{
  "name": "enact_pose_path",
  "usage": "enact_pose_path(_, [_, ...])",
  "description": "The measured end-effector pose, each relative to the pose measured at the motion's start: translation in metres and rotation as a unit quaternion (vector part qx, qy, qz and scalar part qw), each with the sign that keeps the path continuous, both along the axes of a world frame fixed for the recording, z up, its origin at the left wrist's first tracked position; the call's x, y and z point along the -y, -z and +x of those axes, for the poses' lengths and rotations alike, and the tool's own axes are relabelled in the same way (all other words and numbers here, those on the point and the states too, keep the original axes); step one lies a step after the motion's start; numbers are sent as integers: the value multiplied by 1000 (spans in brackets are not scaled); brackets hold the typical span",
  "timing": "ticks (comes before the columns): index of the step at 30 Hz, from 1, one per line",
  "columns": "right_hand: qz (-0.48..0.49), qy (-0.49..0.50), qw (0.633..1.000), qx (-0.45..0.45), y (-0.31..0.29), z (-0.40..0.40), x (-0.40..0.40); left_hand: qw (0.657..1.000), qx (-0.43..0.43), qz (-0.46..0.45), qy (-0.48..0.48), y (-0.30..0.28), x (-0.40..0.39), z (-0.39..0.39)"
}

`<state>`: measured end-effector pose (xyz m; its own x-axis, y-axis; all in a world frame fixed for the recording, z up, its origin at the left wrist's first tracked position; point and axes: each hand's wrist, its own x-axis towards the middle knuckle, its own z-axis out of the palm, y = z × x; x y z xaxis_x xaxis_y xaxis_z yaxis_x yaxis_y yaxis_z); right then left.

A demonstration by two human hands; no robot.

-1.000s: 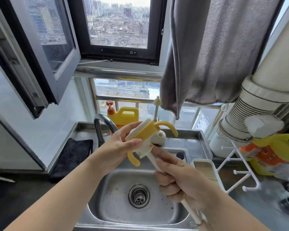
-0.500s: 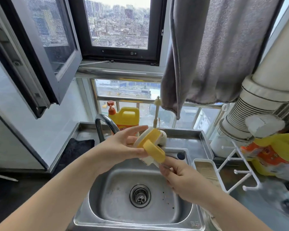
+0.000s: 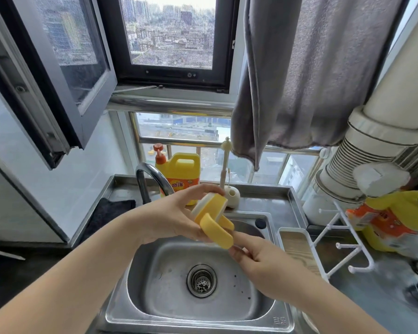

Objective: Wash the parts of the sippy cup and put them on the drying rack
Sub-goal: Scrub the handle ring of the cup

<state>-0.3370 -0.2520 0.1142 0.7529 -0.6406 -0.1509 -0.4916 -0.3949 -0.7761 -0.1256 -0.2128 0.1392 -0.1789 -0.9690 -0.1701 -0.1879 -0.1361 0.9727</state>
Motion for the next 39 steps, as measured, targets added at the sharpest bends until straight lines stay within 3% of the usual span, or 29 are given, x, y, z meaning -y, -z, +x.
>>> enact_pose_path(3, [25, 7, 1000, 3, -5, -2, -1, 999, -32, -25, -15, 5, -1, -1])
enact_pose_path(5, [156, 7, 987, 41, -10, -4, -3, 997, -43, -56, -7, 10, -1, -2])
enact_pose_path(8, [417, 21, 901, 121, -20, -7, -5, 994, -60, -92, 4, 13, -3, -3])
enact_pose_path(10, [489, 1, 862, 136, -25, -7, -8, 992, -70, -103, 12, 14, -3, -2])
enact_pose_path(11, [476, 2, 870, 131, -24, -7, -9, 992, -73, -107, 13, 13, -4, -2])
enact_pose_path(12, [411, 10, 904, 114, -20, -5, -8, 991, -74, -111, 10, 12, -4, 0])
enact_pose_path(14, [113, 7, 993, 26, -10, -3, 3, 991, -74, -111, 1, 12, -3, 3])
enact_pose_path(15, [-58, -9, 997, -44, -6, -2, 10, 992, -73, -104, 1, 12, -2, 4])
enact_pose_path(16, [-197, -14, 974, -106, -4, 0, 15, 992, -72, -100, 2, 12, 0, 4])
enact_pose_path(17, [-287, -13, 949, -133, -5, 4, 18, 992, -71, -102, -1, 12, 1, 5])
enact_pose_path(18, [-317, -14, 939, -131, -4, 7, 21, 992, -68, -107, -9, 11, 3, 6])
enact_pose_path(20, [-229, -15, 971, -71, -6, 12, 22, 990, -64, -123, -22, 9, 5, 8])
enact_pose_path(22, [-3, -4, 1000, 7, -11, 16, 17, 987, -74, -143, -28, 10, 5, 10])
enact_pose_path(23, [133, 8, 990, 46, -13, 17, 16, 985, -80, -149, -32, 10, 5, 12])
enact_pose_path(25, [377, 27, 920, 104, -16, 17, 16, 983, -81, -158, -38, 12, 6, 15])
enact_pose_path(26, [441, 17, 891, 110, -19, 17, 16, 984, -77, -160, -34, 13, 6, 16])
enact_pose_path(27, [445, 6, 889, 105, -20, 18, 16, 984, -75, -158, -28, 14, 6, 17])
enact_pose_path(28, [388, 2, 916, 97, -15, 20, 16, 984, -80, -154, -27, 16, 5, 18])
enact_pose_path(30, [123, -3, 991, 48, -10, 25, 19, 983, -97, -149, -43, 18, 4, 20])
enact_pose_path(32, [-163, -15, 986, -35, -5, 30, 26, 981, -107, -155, -53, 20, 4, 20])
enact_pose_path(33, [-216, -7, 975, -50, -4, 32, 27, 979, -112, -159, -53, 20, 5, 21])
enact_pose_path(34, [-209, 4, 977, -36, -4, 34, 26, 978, -121, -161, -53, 20, 5, 21])
enact_pose_path(35, [-160, 6, 987, -8, -3, 37, 26, 977, -129, -160, -58, 19, 5, 23])
enact_pose_path(37, [59, 11, 996, 66, -6, 42, 20, 975, -138, -165, -61, 18, 7, 28])
enact_pose_path(39, [325, 22, 940, 106, -16, 41, 18, 975, -134, -173, -37, 16, 7, 33])
